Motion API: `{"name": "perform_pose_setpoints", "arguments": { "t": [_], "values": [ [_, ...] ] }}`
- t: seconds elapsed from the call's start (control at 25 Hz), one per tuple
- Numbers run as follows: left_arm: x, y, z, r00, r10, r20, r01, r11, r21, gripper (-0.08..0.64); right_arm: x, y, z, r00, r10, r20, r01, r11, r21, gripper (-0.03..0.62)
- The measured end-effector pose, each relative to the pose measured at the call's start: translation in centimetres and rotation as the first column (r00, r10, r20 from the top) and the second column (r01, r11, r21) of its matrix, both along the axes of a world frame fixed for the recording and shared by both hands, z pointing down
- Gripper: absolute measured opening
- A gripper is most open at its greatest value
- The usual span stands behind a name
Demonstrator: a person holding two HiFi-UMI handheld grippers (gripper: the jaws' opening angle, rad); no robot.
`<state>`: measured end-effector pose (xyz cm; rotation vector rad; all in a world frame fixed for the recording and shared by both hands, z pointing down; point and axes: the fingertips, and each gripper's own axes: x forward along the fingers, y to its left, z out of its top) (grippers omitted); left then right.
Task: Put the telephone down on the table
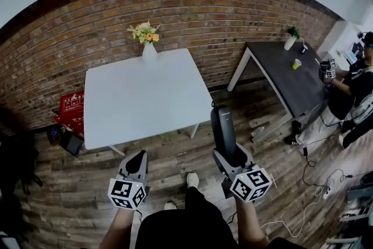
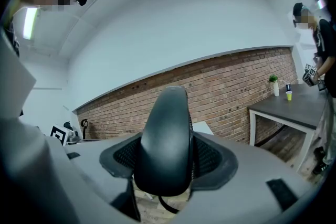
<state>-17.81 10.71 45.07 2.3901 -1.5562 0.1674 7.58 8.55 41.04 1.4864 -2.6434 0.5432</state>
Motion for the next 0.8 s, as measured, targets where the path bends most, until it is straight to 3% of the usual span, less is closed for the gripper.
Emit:
{"name": "perform_pose_setpoints", "arguments": {
  "t": [0.8],
  "values": [
    [6.7, -13.5, 0.2, 0.997, -0.073, 0.029, 0.074, 0.997, -0.034, 0.014, 5.5, -16.1, 3.0, 0.996, -0.092, 0.012, 0.093, 0.994, -0.056, 0.281]
  ]
}}
